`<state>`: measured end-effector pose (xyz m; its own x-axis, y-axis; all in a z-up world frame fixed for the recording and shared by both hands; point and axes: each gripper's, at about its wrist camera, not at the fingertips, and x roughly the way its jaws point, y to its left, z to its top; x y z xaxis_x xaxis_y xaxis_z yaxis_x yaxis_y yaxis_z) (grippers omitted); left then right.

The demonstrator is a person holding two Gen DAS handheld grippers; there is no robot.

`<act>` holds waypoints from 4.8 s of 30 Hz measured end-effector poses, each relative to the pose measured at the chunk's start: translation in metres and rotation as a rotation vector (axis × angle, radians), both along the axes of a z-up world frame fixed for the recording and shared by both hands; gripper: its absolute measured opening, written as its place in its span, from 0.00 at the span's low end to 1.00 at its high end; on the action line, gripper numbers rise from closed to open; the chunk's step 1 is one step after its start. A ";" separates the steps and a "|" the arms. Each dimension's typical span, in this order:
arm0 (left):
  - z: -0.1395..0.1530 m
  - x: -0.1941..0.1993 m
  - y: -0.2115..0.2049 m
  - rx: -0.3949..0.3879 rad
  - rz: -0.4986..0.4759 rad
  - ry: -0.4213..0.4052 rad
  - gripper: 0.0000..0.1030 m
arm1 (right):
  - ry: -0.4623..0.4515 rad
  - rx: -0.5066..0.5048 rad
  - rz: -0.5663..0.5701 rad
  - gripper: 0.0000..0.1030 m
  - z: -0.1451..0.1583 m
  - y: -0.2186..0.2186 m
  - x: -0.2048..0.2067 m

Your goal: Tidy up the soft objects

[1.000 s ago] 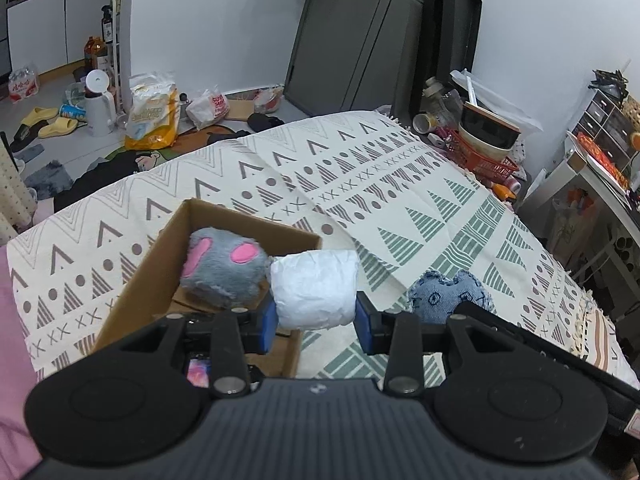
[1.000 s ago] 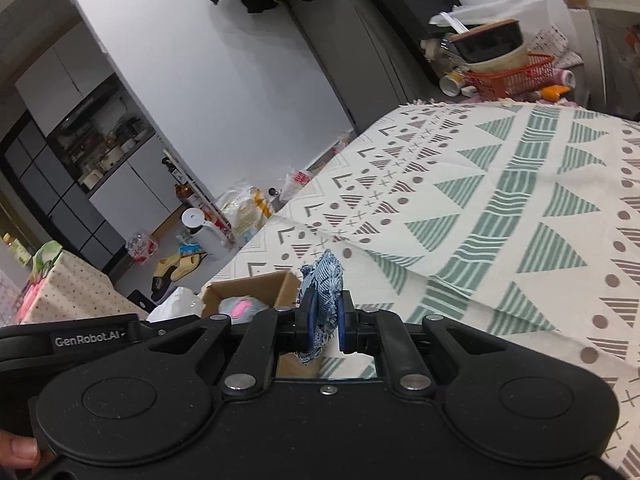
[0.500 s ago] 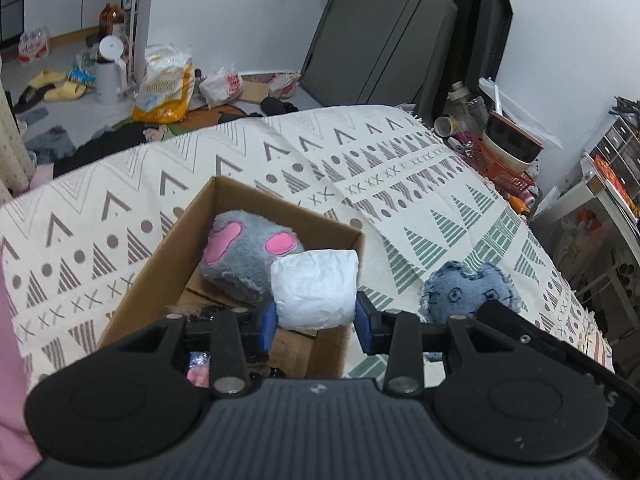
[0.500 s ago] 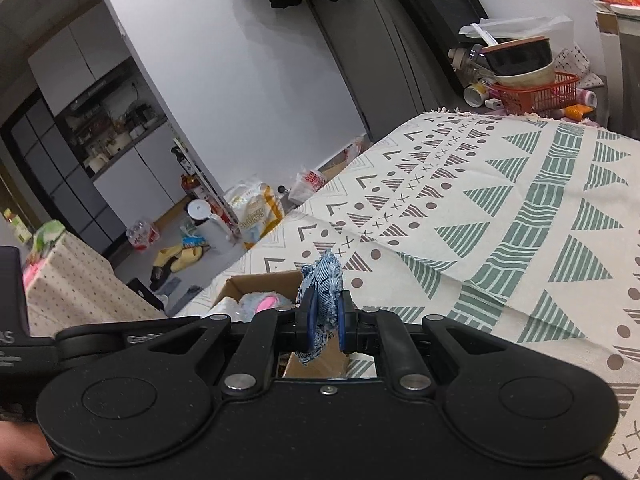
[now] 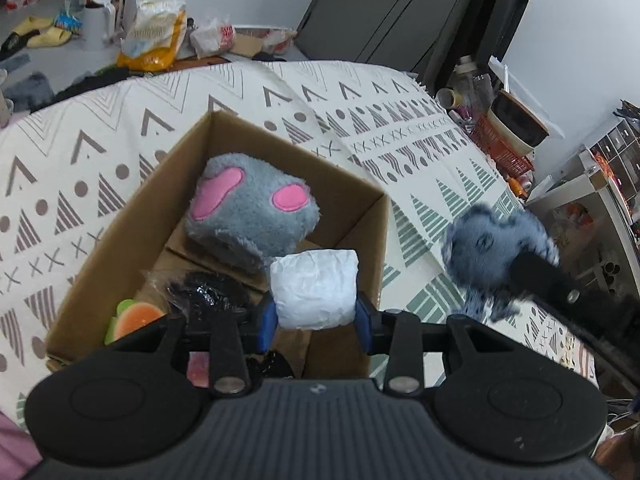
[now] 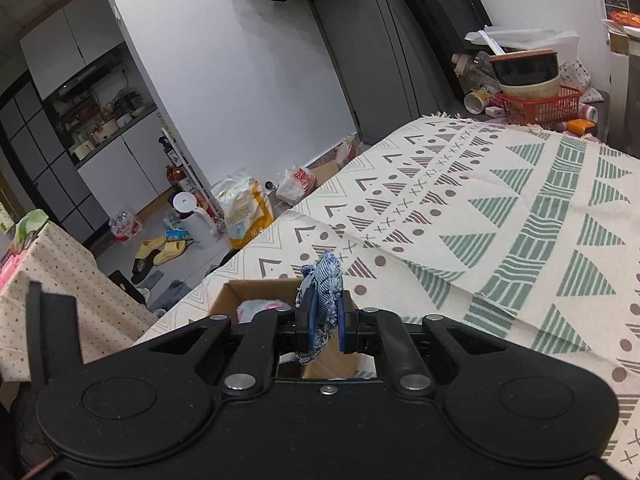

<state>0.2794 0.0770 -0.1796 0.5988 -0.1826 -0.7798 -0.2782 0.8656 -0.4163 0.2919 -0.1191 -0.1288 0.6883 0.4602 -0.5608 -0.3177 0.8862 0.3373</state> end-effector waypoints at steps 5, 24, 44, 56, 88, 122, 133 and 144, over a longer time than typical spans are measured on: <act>-0.005 0.000 0.010 -0.057 0.001 0.004 0.49 | 0.002 -0.012 0.001 0.10 0.002 0.018 0.002; 0.000 -0.015 0.058 -0.080 0.174 -0.023 0.55 | 0.126 -0.043 -0.031 0.25 -0.011 0.050 0.012; 0.044 -0.033 0.047 0.002 0.127 -0.034 0.76 | 0.135 -0.016 -0.136 0.45 0.014 -0.003 -0.047; 0.094 -0.068 0.014 0.136 -0.023 -0.027 0.84 | 0.096 -0.002 -0.170 0.80 0.046 -0.033 -0.087; 0.191 -0.189 -0.019 0.355 -0.182 -0.130 1.00 | 0.028 -0.079 -0.133 1.00 0.107 -0.081 -0.189; 0.235 -0.253 -0.043 0.406 -0.204 -0.250 1.00 | -0.079 -0.092 -0.168 1.00 0.136 -0.117 -0.245; 0.236 -0.256 -0.042 0.409 -0.201 -0.248 1.00 | -0.088 -0.093 -0.155 1.00 0.134 -0.117 -0.247; 0.237 -0.257 -0.044 0.410 -0.208 -0.255 1.00 | -0.088 -0.102 -0.157 1.00 0.134 -0.118 -0.247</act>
